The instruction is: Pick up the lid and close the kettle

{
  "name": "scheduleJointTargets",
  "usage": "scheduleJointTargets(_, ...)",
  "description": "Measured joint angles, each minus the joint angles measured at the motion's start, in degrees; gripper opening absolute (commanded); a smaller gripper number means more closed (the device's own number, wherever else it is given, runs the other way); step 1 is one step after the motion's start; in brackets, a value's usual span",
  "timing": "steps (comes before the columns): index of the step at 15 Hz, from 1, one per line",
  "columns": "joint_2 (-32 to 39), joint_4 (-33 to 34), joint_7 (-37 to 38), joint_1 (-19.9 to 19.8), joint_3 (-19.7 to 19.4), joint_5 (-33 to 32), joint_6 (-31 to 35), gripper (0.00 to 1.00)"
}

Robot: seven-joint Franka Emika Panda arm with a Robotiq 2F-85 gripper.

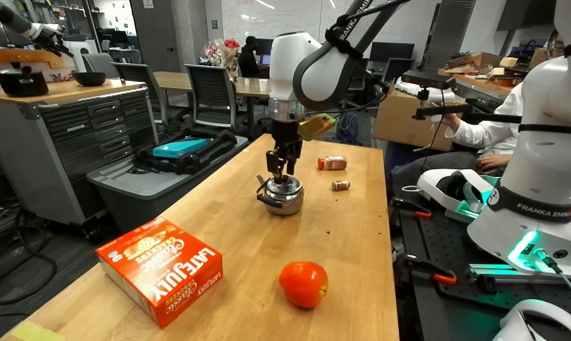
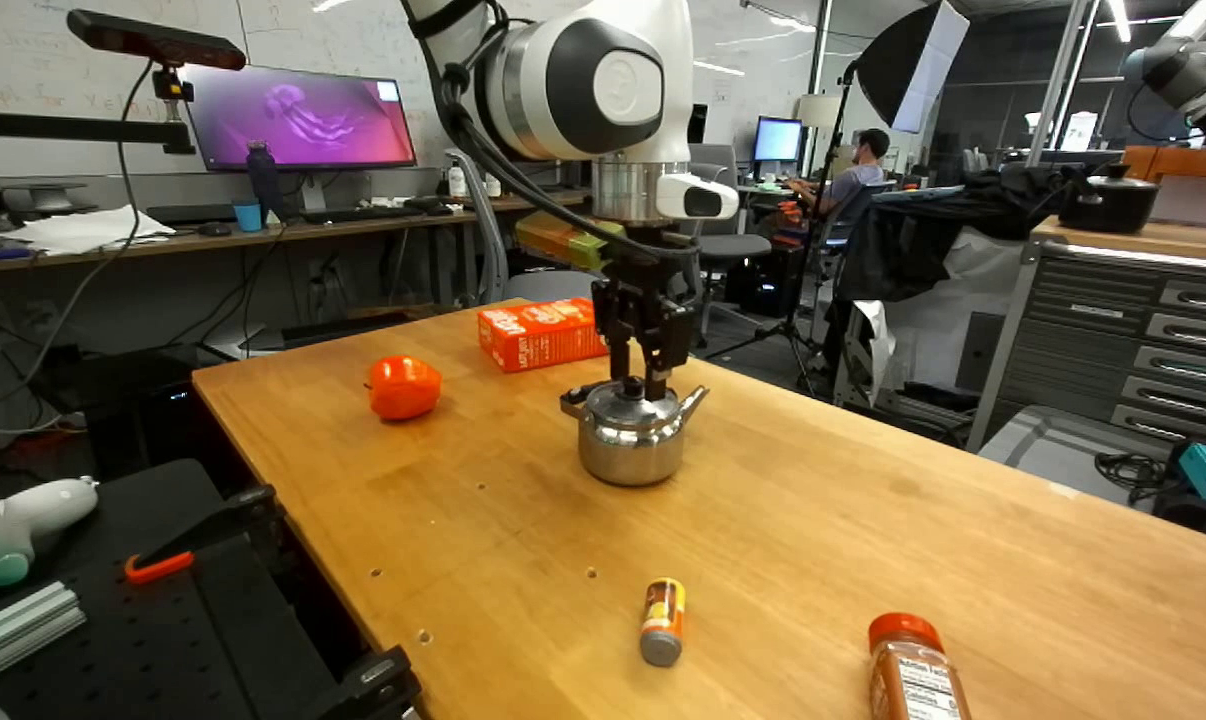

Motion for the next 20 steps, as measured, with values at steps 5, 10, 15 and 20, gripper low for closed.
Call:
scheduleJointTargets(5, -3.19, 0.31, -1.89, -0.57, 0.85, 4.81, -1.77, 1.0)
scheduleJointTargets(10, -10.29, 0.24, -6.9, -1.67, 1.28, 9.88, -6.81, 1.0)
scheduleJointTargets(15, -17.59, 0.09, -11.38, -2.76, 0.9, 9.98, -14.55, 1.0)
scheduleJointTargets(20, -25.27, 0.05, -17.36, -4.58, -0.97, 9.98, -21.97, 1.0)
